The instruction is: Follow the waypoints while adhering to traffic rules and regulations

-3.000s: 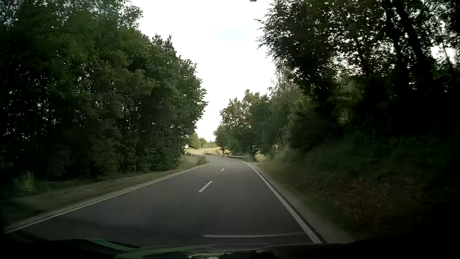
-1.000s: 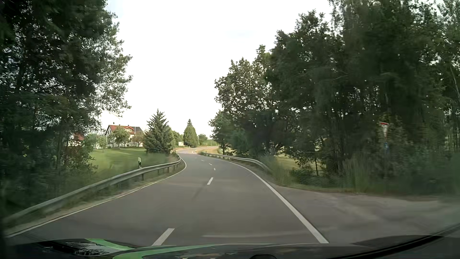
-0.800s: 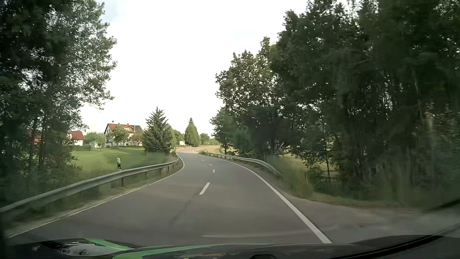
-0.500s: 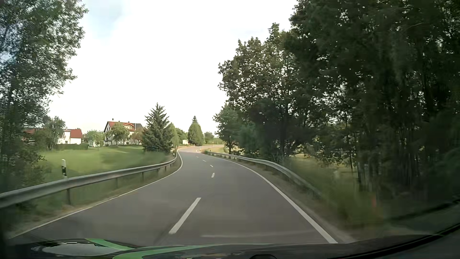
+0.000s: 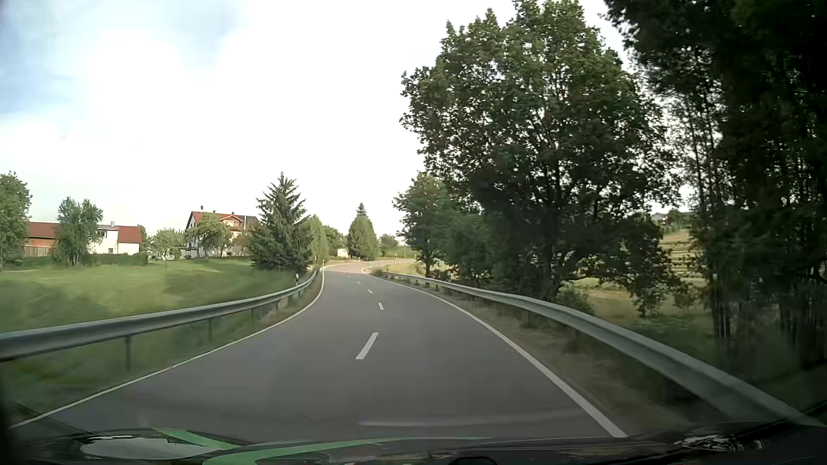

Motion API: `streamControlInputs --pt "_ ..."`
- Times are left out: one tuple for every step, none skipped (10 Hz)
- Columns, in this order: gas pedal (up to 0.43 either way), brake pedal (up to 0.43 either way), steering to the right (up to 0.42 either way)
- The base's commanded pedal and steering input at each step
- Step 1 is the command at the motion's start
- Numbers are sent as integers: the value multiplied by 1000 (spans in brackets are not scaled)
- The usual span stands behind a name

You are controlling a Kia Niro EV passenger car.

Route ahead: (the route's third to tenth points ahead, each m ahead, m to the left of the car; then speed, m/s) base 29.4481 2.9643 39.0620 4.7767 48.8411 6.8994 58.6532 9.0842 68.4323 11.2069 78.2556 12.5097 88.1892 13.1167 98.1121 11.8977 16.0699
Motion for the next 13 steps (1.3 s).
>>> streamControlInputs --pt "150 0 -20" --pt "150 0 -21" --pt "150 0 -21" --pt "150 0 -21" --pt "150 0 -22" --pt "150 0 -25" --pt "150 0 -28" --pt "150 0 -29" --pt "157 0 -29" --pt "169 0 -28" --pt "169 0 -28" --pt "169 0 -28" --pt "177 0 -28"
